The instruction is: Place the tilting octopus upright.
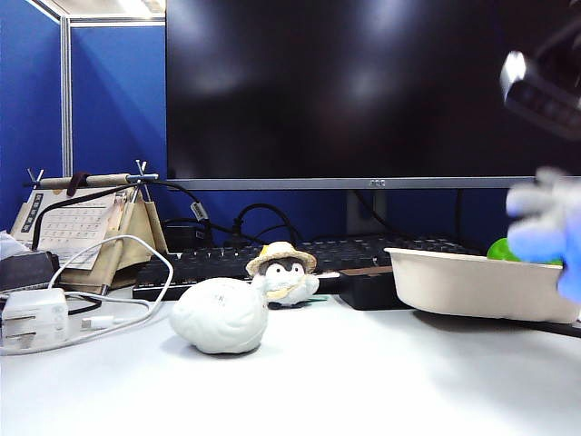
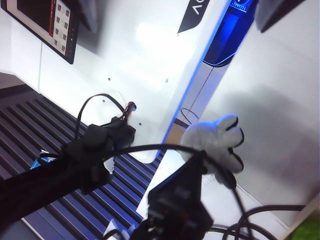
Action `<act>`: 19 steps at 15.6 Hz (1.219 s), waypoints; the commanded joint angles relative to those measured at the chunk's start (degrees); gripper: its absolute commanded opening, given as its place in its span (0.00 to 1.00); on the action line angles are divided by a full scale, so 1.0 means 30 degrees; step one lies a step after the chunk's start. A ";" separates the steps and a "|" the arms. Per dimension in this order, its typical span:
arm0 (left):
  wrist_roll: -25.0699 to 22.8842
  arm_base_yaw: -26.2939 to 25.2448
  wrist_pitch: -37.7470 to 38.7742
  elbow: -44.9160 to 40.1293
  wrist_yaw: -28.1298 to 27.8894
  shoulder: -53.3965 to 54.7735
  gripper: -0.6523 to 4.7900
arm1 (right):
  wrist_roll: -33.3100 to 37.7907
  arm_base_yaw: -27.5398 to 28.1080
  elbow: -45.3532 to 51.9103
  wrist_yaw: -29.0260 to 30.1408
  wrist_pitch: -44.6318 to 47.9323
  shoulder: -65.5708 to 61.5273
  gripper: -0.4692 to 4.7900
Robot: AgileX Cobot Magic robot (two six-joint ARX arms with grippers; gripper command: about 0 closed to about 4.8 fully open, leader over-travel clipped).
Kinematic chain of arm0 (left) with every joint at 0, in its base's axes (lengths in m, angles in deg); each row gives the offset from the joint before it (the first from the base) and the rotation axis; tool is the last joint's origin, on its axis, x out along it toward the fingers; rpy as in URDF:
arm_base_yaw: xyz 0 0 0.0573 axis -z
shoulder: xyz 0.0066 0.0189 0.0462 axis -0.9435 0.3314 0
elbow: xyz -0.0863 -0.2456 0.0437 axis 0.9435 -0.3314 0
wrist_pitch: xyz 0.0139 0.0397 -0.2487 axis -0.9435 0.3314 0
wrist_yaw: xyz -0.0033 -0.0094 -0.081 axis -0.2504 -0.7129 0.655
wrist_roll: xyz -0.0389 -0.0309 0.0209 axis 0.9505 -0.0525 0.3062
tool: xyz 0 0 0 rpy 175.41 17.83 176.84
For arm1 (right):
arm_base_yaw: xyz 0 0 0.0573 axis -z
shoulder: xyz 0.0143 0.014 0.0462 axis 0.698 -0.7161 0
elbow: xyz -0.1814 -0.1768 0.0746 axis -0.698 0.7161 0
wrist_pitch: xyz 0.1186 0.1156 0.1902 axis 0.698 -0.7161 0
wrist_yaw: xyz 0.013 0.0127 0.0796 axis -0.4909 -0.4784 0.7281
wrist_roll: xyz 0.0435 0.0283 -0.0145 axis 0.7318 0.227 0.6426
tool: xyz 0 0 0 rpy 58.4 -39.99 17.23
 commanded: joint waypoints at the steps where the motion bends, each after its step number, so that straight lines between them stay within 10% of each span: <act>1: -0.0146 0.0000 -0.0729 0.0051 0.0015 -0.0080 0.88 | 0.0087 -0.0029 -0.0036 -0.0044 -0.0044 -0.1457 0.09; 16: -0.0146 -0.0007 -0.1246 0.0044 0.0007 -0.0073 0.88 | -0.0554 -0.0022 -0.0036 -0.2441 0.2193 -0.4634 0.09; 19: -0.0146 -0.0007 -0.1239 0.0044 0.0007 -0.0073 0.88 | -0.0546 -0.0022 -0.0036 -0.2433 0.3453 -0.4634 0.28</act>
